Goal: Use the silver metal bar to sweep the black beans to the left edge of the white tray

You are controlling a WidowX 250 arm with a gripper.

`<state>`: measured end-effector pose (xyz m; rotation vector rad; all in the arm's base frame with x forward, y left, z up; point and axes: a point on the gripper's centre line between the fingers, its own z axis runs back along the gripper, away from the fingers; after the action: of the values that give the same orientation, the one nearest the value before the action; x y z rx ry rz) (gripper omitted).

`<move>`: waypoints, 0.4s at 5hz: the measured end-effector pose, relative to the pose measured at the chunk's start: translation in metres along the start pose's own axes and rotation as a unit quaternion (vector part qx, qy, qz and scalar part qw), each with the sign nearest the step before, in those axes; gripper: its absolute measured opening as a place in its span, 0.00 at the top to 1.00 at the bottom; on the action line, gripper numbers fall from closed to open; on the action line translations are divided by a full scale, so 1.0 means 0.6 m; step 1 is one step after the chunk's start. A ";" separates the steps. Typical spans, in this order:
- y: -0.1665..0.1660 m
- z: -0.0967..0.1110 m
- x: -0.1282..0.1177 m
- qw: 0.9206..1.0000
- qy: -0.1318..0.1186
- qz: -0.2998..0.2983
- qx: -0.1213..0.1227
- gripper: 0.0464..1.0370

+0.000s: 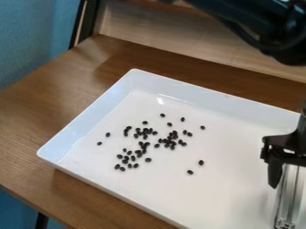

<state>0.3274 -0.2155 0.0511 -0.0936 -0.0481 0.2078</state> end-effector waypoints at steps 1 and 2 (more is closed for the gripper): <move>-0.015 -0.005 -0.007 1.000 0.001 -0.002 0.000 0.09; -0.011 -0.024 -0.009 1.000 0.008 0.005 0.011 0.38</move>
<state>0.3241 -0.2246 0.0372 -0.0741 -0.0286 0.2178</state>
